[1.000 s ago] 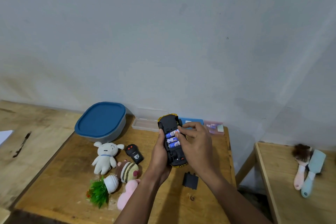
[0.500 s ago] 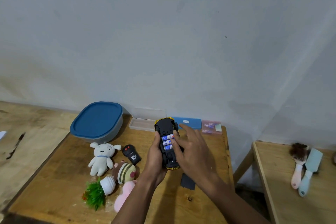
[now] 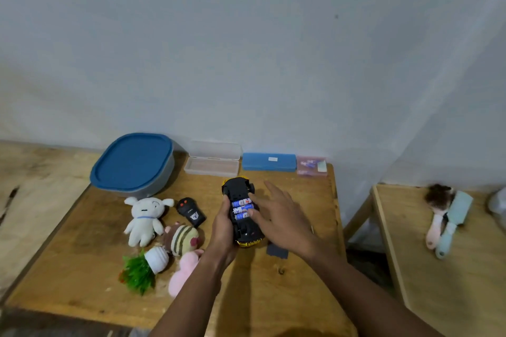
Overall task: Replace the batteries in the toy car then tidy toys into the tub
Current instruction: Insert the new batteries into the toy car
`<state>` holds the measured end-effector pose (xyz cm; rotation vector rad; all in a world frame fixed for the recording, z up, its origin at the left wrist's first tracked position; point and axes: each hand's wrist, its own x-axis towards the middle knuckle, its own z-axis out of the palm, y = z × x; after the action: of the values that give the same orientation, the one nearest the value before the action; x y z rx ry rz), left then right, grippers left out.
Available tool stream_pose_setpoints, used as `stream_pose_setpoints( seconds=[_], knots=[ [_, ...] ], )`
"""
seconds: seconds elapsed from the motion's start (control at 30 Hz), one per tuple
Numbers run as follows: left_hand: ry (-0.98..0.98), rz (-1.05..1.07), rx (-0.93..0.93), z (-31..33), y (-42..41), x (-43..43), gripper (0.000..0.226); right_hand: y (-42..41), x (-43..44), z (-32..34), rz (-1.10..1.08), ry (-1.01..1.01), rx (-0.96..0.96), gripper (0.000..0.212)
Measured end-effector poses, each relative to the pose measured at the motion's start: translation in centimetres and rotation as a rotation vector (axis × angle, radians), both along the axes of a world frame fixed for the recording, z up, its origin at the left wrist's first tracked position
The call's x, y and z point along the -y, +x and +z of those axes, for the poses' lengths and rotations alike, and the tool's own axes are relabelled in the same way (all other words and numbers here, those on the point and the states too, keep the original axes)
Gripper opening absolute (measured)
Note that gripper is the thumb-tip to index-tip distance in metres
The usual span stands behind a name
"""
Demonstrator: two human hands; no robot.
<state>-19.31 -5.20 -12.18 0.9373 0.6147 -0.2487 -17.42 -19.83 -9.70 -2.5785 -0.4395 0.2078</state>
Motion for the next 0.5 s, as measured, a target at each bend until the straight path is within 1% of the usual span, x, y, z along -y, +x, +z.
stream_pose_setpoints(
  seconds=[0.07, 0.1, 0.13, 0.2, 0.27, 0.43, 0.5],
  knots=[
    [0.027, -0.009, -0.012, -0.9, -0.3, -0.5, 0.063, 0.4, 1.1, -1.2, -0.095, 0.214, -0.105, 0.04],
    [0.033, -0.005, -0.021, -1.4, -0.4, -0.6, 0.062, 0.6, 1.7, -1.7, -0.157, 0.287, -0.115, 0.036],
    [0.034, -0.004, -0.035, -1.9, -0.6, -0.7, 0.061, 0.8, 2.4, -2.1, -0.206, 0.311, -0.111, 0.032],
    [0.046, -0.003, -0.076, -2.6, -1.1, -0.6, 0.059, 1.0, 3.8, -3.1, -0.262, 0.281, -0.138, 0.027],
    [0.056, -0.005, -0.1, -3.3, -1.6, -0.5, 0.06, 0.9, 4.8, -4.2, -0.274, 0.214, -0.184, 0.027],
    [0.022, 0.013, -0.112, -4.6, -2.7, 0.3, 0.066, -0.4, 5.5, -6.7, -0.203, 0.041, -0.271, 0.033],
    [0.009, -0.017, -0.11, -4.6, -3.1, 0.6, 0.066, -0.9, 5.1, -7.3, -0.174, -0.014, -0.259, 0.038]
  ],
)
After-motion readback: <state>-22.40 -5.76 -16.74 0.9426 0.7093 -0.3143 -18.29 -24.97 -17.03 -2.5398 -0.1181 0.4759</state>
